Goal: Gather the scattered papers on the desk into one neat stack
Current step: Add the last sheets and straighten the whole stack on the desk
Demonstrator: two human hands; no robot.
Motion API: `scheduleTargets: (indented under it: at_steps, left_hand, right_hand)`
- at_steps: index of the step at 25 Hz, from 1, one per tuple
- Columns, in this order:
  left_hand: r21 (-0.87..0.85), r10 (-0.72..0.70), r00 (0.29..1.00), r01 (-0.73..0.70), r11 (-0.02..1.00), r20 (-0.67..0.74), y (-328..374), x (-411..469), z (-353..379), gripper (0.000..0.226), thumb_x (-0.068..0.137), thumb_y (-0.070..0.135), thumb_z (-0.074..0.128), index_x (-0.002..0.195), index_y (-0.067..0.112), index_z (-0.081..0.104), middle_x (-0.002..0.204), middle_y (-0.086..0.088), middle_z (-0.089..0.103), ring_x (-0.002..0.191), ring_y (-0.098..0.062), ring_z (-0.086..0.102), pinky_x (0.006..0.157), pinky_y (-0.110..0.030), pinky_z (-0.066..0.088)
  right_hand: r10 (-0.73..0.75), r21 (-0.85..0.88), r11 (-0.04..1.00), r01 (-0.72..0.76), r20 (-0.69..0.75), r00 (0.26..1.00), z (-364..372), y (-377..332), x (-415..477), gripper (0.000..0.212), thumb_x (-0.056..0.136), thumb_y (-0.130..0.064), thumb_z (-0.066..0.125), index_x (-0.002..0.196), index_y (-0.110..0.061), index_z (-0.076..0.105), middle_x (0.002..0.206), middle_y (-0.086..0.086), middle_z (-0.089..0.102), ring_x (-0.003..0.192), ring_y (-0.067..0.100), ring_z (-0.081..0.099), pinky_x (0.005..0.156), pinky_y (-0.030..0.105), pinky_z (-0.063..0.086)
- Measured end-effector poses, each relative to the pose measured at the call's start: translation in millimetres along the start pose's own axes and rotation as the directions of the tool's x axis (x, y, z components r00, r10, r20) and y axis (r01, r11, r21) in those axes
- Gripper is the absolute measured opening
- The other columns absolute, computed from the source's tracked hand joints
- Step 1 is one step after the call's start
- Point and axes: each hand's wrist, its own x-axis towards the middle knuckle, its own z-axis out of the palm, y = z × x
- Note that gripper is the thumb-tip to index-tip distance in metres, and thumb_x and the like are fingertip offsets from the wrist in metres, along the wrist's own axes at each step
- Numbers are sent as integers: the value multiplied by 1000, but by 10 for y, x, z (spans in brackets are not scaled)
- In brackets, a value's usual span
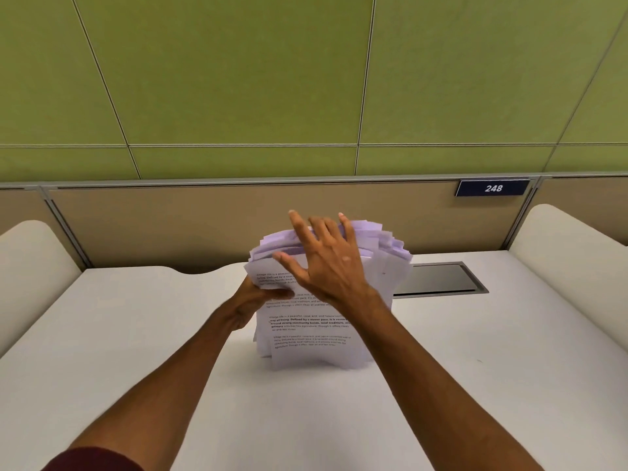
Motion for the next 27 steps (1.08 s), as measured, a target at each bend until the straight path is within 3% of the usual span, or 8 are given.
scheduleTargets:
  at_steps: [4,7,10,13,18,20,22,27]
  left_hand:
    - [7,19,1000,-19,1000,1,13,7,18,48,66,14,77,111,21,62,101,-7,73,92,-23,70,76,-36,59]
    - [8,13,997,-13,1000,-73,6,20,58,49,67,22,80,113,18,64,105,-8,72,96,-22,68,75,-33,57]
    - [6,9,992,-8,1000,-127,-18,15,78,38,67,30,80,103,27,68,99,-2,74,93,-18,69,69,-29,57]
    - [-17,-1,991,-1,1000,-131,-9,-2,113,43,55,44,86,94,35,71,95,2,75,87,-13,71,66,-26,57]
    - [-69,-51,998,48,996,-44,37,38,83,53,50,26,88,100,19,70,102,-13,72,93,-30,68,77,-43,58]
    - [-37,-75,997,75,996,10,72,47,45,64,46,26,90,105,16,68,105,-14,72,95,-30,69,77,-40,57]
    - [-11,-63,997,63,998,36,77,42,-4,69,46,27,92,110,17,67,108,-13,71,97,-26,69,77,-36,57]
    - [104,15,1000,-15,994,8,-14,-12,49,55,64,30,84,115,25,66,112,2,72,102,-9,67,81,-21,55]
  right_hand:
    - [-90,63,994,85,81,993,11,57,17,70,91,-70,29,145,-25,38,144,5,47,135,24,41,119,53,9]
    - [32,99,995,-10,-222,974,-10,233,-18,70,94,-64,28,146,-20,41,149,5,45,140,23,38,119,51,15]
    - [533,459,832,-313,-502,681,28,509,-165,61,94,-50,42,139,-8,48,146,10,48,138,27,40,115,54,25]
    - [917,882,327,-340,-210,339,186,714,-476,71,91,-55,35,141,-6,40,147,11,44,136,25,39,112,53,31]
    - [860,975,51,-217,68,505,359,726,-624,74,91,-59,30,149,-13,26,139,-5,51,124,-7,48,93,3,37]
    - [818,967,82,-243,74,571,302,747,-465,72,91,-67,28,140,-17,41,121,-16,57,105,-21,51,85,-3,36]
    - [792,969,142,-203,12,611,326,829,-406,75,85,-78,25,123,-21,56,112,-3,63,96,-8,57,84,6,41]
    - [758,967,-145,-209,244,605,391,814,-406,72,90,-70,20,106,-13,62,108,18,66,95,26,63,92,46,47]
